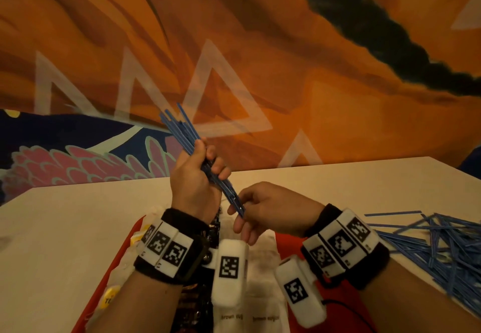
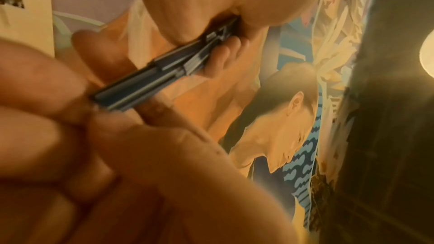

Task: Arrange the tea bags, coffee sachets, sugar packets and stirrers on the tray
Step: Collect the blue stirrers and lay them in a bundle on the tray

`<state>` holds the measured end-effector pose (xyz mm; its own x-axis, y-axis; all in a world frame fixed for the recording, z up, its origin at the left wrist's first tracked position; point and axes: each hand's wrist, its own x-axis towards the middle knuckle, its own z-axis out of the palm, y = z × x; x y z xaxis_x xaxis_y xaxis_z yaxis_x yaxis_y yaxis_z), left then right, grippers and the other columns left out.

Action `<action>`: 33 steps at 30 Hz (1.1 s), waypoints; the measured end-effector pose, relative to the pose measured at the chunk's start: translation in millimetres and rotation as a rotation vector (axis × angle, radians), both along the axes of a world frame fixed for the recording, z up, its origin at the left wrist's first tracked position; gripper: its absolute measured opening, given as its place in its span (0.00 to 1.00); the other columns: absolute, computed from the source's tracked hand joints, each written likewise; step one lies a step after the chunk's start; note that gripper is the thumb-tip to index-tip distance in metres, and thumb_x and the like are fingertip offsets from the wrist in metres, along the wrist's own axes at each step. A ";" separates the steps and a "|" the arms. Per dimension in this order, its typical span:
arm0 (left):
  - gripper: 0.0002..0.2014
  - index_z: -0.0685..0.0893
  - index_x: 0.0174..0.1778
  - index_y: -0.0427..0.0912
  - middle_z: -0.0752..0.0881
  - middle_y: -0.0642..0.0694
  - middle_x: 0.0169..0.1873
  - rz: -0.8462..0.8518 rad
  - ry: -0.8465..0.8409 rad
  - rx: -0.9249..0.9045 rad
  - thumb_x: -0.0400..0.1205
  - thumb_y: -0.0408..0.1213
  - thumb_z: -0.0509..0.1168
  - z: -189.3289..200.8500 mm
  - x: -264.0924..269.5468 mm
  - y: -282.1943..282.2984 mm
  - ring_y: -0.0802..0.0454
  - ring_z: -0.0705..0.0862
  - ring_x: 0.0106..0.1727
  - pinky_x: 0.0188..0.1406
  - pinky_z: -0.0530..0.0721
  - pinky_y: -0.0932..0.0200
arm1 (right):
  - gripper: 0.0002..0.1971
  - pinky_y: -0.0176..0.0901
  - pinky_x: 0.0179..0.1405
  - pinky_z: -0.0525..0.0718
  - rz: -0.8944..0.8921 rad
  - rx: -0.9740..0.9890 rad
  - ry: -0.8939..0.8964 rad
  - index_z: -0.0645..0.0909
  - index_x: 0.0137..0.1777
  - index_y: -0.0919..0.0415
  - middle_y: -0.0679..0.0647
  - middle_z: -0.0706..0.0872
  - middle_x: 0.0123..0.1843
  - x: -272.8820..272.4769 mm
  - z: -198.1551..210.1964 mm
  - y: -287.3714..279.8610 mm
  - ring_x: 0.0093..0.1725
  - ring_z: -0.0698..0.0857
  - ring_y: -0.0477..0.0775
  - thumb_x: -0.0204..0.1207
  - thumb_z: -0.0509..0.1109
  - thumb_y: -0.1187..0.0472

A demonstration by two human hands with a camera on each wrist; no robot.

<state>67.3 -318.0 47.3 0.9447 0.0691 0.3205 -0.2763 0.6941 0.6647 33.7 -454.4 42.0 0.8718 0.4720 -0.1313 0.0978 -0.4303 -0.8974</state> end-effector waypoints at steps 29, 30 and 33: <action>0.17 0.71 0.33 0.48 0.70 0.59 0.19 0.002 -0.487 1.377 0.84 0.45 0.69 -6.3 -31.5 -26.7 0.61 0.66 0.21 0.25 0.63 0.65 | 0.22 0.61 0.55 0.86 -0.394 0.230 -0.881 0.86 0.55 0.55 0.51 0.90 0.50 -7.0 40.3 -48.5 0.52 0.89 0.50 0.86 0.53 0.43; 0.17 0.72 0.33 0.48 0.71 0.58 0.19 -0.006 -0.478 1.367 0.84 0.45 0.69 -6.4 -31.3 -27.4 0.61 0.66 0.21 0.25 0.63 0.65 | 0.23 0.60 0.52 0.87 -0.361 0.177 -0.912 0.87 0.52 0.59 0.52 0.91 0.46 -7.8 38.4 -44.5 0.48 0.89 0.50 0.86 0.54 0.46; 0.19 0.71 0.30 0.49 0.68 0.57 0.18 0.010 -0.461 1.337 0.84 0.46 0.69 -7.1 -30.9 -27.0 0.59 0.63 0.21 0.25 0.61 0.62 | 0.27 0.61 0.43 0.85 -0.305 0.054 -1.022 0.87 0.46 0.65 0.56 0.89 0.40 -5.6 34.5 -40.8 0.42 0.88 0.57 0.85 0.54 0.43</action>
<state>36.4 -344.9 40.2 0.7399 -0.5222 0.4240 -0.6475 -0.3818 0.6596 28.1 -495.2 76.4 0.6383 0.1989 0.7436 0.7099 -0.5255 -0.4689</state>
